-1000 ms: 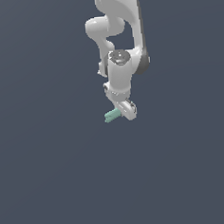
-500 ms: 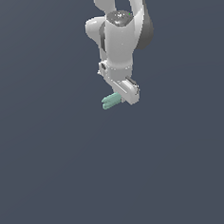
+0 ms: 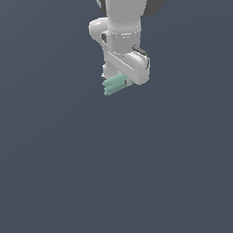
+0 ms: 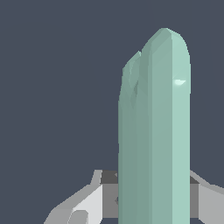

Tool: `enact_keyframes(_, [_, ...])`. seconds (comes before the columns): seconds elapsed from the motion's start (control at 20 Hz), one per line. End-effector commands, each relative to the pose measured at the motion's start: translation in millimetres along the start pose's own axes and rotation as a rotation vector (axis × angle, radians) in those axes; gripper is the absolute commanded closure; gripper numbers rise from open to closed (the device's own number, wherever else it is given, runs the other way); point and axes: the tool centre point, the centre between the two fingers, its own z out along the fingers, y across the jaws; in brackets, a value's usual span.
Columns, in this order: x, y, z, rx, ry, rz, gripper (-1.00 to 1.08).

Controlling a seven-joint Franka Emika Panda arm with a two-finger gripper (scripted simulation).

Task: Pick up the object and move it to a goal position.

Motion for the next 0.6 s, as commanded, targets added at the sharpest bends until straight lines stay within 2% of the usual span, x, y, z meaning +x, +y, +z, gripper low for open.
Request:
enact_keyframes(0.0, [-0.1, 0.2, -26.0, -0.001, 0.000, 0.000, 1.08])
enact_keyframes(0.55, [0.7, -3.5, -129.1, 0.000, -0.002, -0.002, 1.08])
